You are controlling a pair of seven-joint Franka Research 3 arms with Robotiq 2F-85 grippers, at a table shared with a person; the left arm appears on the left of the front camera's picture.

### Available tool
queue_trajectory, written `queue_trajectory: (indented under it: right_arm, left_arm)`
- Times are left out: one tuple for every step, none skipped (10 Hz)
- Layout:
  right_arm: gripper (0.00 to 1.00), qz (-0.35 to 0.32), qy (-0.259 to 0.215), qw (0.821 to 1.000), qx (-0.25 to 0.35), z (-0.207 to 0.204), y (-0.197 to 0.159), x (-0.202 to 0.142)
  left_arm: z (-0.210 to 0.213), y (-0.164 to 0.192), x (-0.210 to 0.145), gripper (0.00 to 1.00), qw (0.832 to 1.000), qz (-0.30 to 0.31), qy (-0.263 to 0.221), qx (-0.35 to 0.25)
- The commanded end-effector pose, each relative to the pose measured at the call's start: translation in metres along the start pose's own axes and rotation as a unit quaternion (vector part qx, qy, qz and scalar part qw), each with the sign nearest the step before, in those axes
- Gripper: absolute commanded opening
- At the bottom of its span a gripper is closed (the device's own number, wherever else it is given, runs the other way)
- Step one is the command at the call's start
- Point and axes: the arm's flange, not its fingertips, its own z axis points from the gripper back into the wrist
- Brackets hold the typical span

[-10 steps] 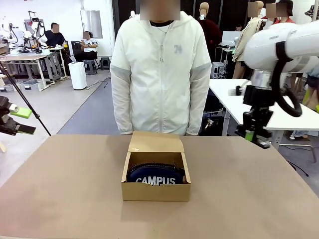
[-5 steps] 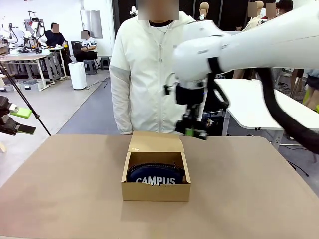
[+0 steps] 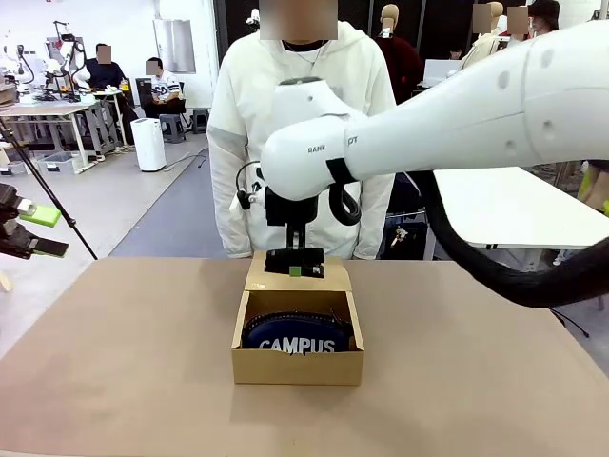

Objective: Pack the items into the box.
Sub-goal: Pick up the item indicated by the person and place it inside the Mailer Box.

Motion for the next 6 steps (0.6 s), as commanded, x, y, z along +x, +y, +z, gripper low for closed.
queue_trajectory:
  right_arm:
    - [0.0, 0.019, -0.009, 1.0, 0.002, -0.019, -0.008, -0.001]
    - [0.0, 0.029, -0.002, 0.999, 0.017, -0.038, -0.007, 0.002]
    - [0.0, 0.043, 0.002, 0.998, 0.046, -0.052, -0.003, 0.005]
    - [0.0, 0.057, -0.005, 0.996, 0.064, -0.058, 0.002, 0.007]
    - [0.0, 0.064, 0.001, 0.995, 0.074, -0.06, 0.005, 0.005]
    - [0.0, 0.075, 0.002, 0.994, 0.082, -0.06, 0.008, 0.004]
  left_arm:
    - [0.003, 0.0, -0.002, 1.0, 1.0, -0.009, 0.004, -0.003]
    - [0.003, 0.0, -0.002, 1.0, 1.0, -0.009, 0.004, -0.003]
    - [0.003, 0.0, -0.002, 1.0, 1.0, -0.009, 0.004, -0.003]
    - [0.003, 0.0, -0.002, 1.0, 1.0, -0.009, 0.004, -0.003]
    - [0.003, 0.0, -0.002, 1.0, 1.0, -0.009, 0.004, -0.003]
    - [0.003, 0.0, -0.002, 1.0, 1.0, -0.009, 0.004, -0.003]
